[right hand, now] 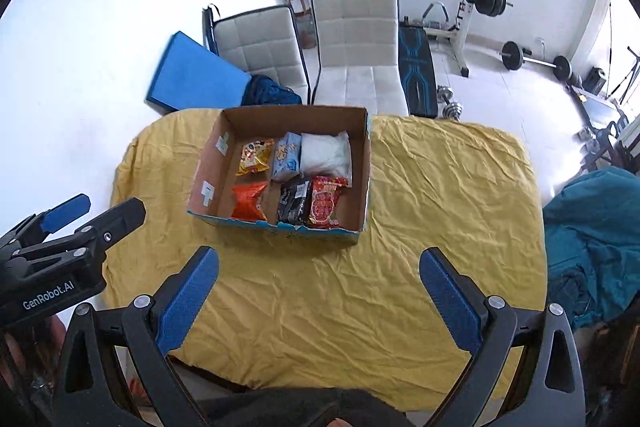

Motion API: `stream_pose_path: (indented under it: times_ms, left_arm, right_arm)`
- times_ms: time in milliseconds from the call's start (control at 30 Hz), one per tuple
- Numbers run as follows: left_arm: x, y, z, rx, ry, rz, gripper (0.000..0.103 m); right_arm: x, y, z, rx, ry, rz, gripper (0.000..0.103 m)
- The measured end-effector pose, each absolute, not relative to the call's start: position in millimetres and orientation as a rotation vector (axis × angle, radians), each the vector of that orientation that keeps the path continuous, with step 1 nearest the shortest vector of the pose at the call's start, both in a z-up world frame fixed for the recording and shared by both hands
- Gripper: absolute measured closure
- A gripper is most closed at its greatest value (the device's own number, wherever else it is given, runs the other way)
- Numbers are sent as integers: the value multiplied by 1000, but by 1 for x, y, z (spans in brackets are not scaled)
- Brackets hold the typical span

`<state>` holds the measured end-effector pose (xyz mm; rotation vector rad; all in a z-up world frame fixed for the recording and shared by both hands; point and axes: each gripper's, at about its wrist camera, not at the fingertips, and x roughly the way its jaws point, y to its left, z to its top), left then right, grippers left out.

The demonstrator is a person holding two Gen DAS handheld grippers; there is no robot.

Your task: Organize snacks

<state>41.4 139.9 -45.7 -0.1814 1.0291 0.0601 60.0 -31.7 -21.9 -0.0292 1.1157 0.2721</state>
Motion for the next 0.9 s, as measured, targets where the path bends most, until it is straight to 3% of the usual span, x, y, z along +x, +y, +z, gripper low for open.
stream_pose_path:
  times_ms: [400, 900]
  left_arm:
    - [13, 127, -11, -153, 975, 79, 5]
    - [8, 122, -8, -163, 970, 54, 5]
  right_arm:
    - [41, -47, 7, -52, 1070, 224, 1]
    - [31, -59, 9, -35, 1062, 161, 1]
